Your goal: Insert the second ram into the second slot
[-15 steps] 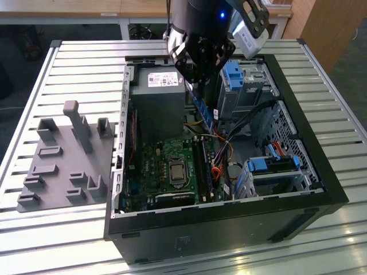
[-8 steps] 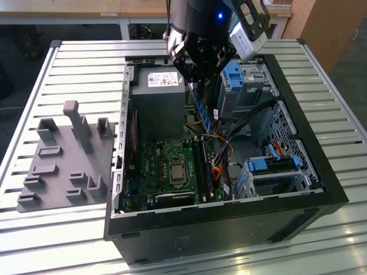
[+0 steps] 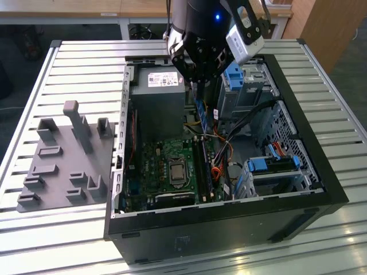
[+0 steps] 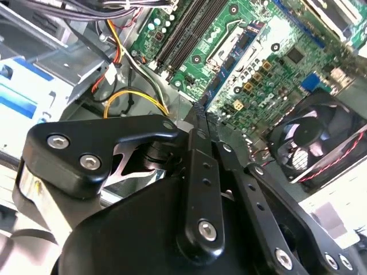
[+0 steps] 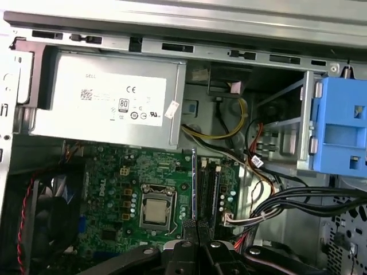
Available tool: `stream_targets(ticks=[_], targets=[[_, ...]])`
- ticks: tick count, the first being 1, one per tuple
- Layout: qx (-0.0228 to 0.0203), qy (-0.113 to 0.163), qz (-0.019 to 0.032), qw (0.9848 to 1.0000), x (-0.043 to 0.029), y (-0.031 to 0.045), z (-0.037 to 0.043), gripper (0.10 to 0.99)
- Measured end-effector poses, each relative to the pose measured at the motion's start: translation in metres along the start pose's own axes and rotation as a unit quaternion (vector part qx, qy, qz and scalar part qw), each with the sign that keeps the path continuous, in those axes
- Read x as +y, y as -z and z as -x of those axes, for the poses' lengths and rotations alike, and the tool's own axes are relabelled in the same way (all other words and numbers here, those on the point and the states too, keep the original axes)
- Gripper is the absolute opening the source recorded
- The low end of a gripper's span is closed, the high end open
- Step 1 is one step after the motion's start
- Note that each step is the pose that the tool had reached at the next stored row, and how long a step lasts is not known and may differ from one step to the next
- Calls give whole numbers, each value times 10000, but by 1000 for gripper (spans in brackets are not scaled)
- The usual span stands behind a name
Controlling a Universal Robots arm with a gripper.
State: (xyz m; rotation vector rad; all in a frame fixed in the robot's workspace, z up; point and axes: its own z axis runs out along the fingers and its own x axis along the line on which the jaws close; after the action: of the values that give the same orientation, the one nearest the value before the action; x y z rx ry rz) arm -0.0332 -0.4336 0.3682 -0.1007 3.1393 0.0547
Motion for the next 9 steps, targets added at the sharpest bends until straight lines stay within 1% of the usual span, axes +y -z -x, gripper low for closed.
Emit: stream_targets(ticks=[3,6,7,9], targets=[[-8,-215,0,9998,0,-5,0,114],[-16,-455,0,9990,0,-12,0,114],[-18,-505,0,9987,0,-15,1,114],[-19,-518,0,9987,-2,-30,6,114]])
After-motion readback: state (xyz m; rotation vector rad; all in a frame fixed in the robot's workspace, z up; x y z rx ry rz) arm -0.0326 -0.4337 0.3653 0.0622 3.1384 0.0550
